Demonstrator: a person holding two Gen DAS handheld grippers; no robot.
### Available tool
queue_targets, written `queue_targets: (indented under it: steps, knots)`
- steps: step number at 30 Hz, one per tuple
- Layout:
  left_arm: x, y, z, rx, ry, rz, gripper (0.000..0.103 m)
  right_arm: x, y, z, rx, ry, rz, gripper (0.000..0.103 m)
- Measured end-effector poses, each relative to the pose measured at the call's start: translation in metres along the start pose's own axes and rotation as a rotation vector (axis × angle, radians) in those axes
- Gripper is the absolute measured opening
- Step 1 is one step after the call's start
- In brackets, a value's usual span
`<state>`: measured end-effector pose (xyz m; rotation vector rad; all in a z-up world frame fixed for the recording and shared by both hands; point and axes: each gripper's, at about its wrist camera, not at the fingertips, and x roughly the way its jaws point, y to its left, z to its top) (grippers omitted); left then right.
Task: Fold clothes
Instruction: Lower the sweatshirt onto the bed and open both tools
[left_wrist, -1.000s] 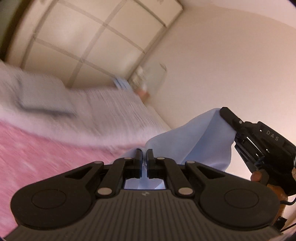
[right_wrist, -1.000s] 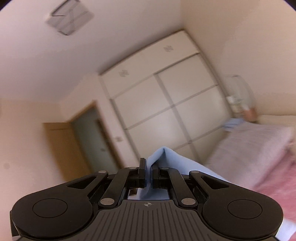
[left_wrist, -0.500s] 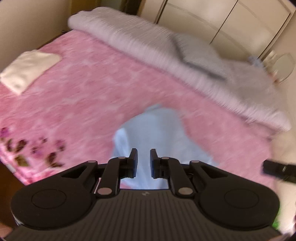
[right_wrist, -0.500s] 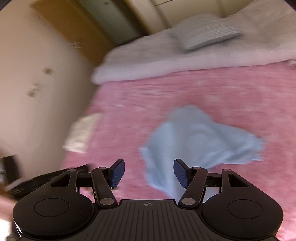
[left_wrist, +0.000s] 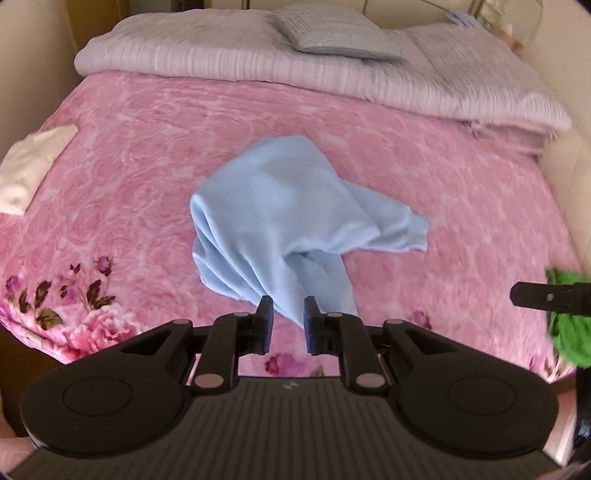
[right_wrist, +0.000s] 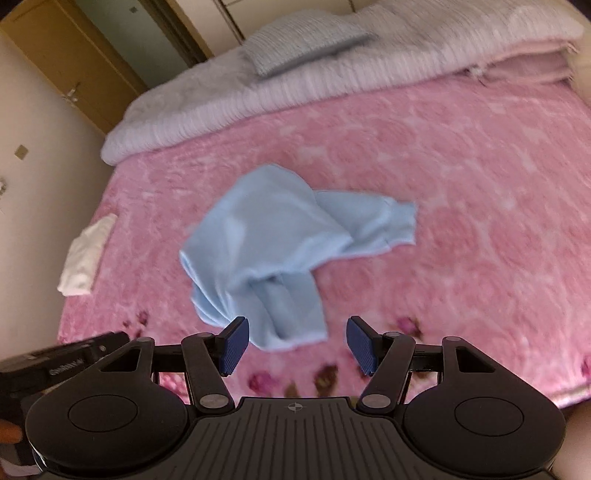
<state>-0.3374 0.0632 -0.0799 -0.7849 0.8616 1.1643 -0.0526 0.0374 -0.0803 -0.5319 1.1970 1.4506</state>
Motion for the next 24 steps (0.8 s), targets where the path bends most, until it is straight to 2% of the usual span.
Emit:
queue_targets:
  steps: [4,8,11,14,20,24]
  knots:
    - [-0.018,-0.024,-0.020,0.049,-0.012,0.022,0.014,-0.013,-0.015,-0.020,0.002,-0.029,-0.023,0.063]
    - [-0.032,-0.035,-0.037,0.054,-0.024,0.050,0.016,-0.021,-0.016,-0.037,-0.107,-0.085,-0.062,0.062]
    - [-0.045,-0.040,-0.047,0.046,-0.034,0.071,0.018,-0.016,-0.023,-0.047,-0.166,-0.096,-0.057,0.062]
    - [-0.048,-0.044,-0.055,0.039,-0.041,0.088,0.018,-0.008,-0.031,-0.058,-0.209,-0.097,-0.048,0.062]
    - [-0.047,-0.051,-0.072,0.023,-0.041,0.123,0.018,0.006,-0.041,-0.074,-0.306,-0.099,-0.126,0.062]
    - [-0.043,-0.056,-0.081,0.020,-0.024,0.139,0.018,-0.002,-0.040,-0.081,-0.330,-0.121,-0.088,0.062]
